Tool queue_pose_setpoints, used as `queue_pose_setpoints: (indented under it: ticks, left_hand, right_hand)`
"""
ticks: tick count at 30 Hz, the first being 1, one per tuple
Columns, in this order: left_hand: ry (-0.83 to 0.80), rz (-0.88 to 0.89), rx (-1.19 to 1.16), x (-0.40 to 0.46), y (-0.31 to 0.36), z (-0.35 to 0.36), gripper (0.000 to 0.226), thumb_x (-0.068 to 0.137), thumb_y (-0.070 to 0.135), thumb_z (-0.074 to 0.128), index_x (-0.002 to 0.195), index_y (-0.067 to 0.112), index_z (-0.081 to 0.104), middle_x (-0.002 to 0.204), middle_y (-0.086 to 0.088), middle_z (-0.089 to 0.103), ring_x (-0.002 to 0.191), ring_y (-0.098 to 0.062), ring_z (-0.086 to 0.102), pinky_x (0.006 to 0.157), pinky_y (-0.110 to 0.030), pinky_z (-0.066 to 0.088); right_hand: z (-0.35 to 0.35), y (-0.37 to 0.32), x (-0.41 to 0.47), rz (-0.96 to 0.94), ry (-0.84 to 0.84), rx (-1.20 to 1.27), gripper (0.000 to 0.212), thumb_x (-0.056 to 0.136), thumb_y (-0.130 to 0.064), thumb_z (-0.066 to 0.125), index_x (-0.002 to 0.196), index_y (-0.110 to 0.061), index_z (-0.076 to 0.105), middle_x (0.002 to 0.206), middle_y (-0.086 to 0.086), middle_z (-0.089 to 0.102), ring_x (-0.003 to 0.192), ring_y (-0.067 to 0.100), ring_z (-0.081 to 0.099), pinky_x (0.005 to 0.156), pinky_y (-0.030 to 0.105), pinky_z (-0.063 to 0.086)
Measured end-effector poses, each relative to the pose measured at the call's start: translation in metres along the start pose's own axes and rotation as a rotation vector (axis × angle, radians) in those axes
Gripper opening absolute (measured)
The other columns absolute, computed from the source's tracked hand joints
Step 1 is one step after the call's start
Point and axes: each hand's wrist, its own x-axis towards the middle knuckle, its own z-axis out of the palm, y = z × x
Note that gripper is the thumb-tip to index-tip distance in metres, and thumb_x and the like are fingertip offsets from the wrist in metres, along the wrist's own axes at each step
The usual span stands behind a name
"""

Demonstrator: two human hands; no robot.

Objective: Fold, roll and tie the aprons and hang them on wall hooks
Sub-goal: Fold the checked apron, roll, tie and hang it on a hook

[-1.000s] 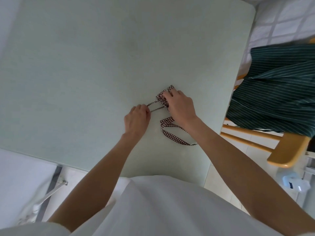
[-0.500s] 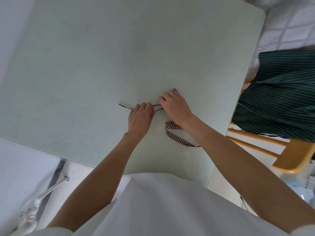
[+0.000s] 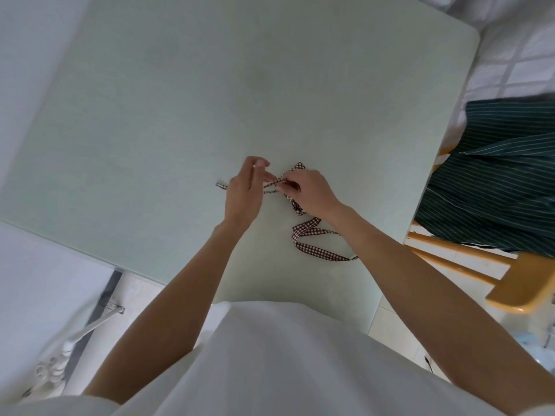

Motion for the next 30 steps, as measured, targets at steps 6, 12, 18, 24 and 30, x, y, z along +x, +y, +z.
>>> queue_pose_setpoints:
  ticks: [6, 12, 18, 24, 30]
  left_hand:
    - [-0.255, -0.088, -0.043, -0.001, -0.019, -0.001, 0.024, 0.08, -0.005, 0.058, 0.089, 0.015, 0.065, 0.083, 0.004, 0.069, 0.069, 0.001, 0.063, 0.066, -0.013, 0.049]
    - [-0.254, -0.051, -0.095, -0.004, -0.026, 0.009, 0.018, 0.081, -0.005, 0.06, 0.093, 0.008, 0.064, 0.08, 0.006, 0.065, 0.067, 0.008, 0.061, 0.068, -0.007, 0.047]
    - [-0.22, -0.076, -0.099, -0.003, -0.023, 0.012, 0.018, 0.085, 0.005, 0.054, 0.099, 0.017, 0.058, 0.085, 0.007, 0.064, 0.077, -0.006, 0.059, 0.069, -0.017, 0.048]
    - [-0.324, -0.146, -0.091, 0.006, -0.024, 0.004, 0.018, 0.092, 0.011, 0.049, 0.1, 0.019, 0.064, 0.087, 0.005, 0.065, 0.081, -0.01, 0.058, 0.073, -0.021, 0.043]
    - [-0.35, -0.039, 0.366, 0.014, -0.022, -0.003, 0.025, 0.096, 0.027, 0.044, 0.09, 0.011, 0.062, 0.09, 0.0, 0.06, 0.087, -0.018, 0.057, 0.073, -0.029, 0.039]
  right_hand:
    - [-0.006, -0.002, -0.005, 0.102, -0.089, 0.235, 0.013, 0.077, -0.007, 0.072, 0.088, -0.014, 0.074, 0.082, -0.008, 0.066, 0.072, -0.001, 0.055, 0.067, 0.005, 0.038]
    - [-0.002, -0.007, -0.012, 0.002, 0.011, 0.121, 0.022, 0.074, 0.002, 0.065, 0.092, -0.01, 0.06, 0.078, -0.007, 0.059, 0.064, 0.008, 0.051, 0.062, 0.023, 0.043]
    - [0.009, -0.006, -0.011, -0.15, 0.166, -0.217, 0.014, 0.081, -0.003, 0.061, 0.093, -0.007, 0.058, 0.088, 0.008, 0.061, 0.068, 0.026, 0.059, 0.057, 0.037, 0.049]
    - [0.012, -0.005, -0.012, -0.186, 0.18, -0.219, 0.008, 0.087, -0.002, 0.055, 0.089, -0.01, 0.052, 0.101, 0.005, 0.047, 0.056, 0.025, 0.054, 0.046, 0.038, 0.048]
    - [0.015, -0.004, -0.013, -0.158, 0.128, -0.129, 0.006, 0.088, -0.009, 0.059, 0.093, -0.012, 0.056, 0.09, 0.002, 0.053, 0.07, 0.023, 0.056, 0.06, 0.041, 0.05]
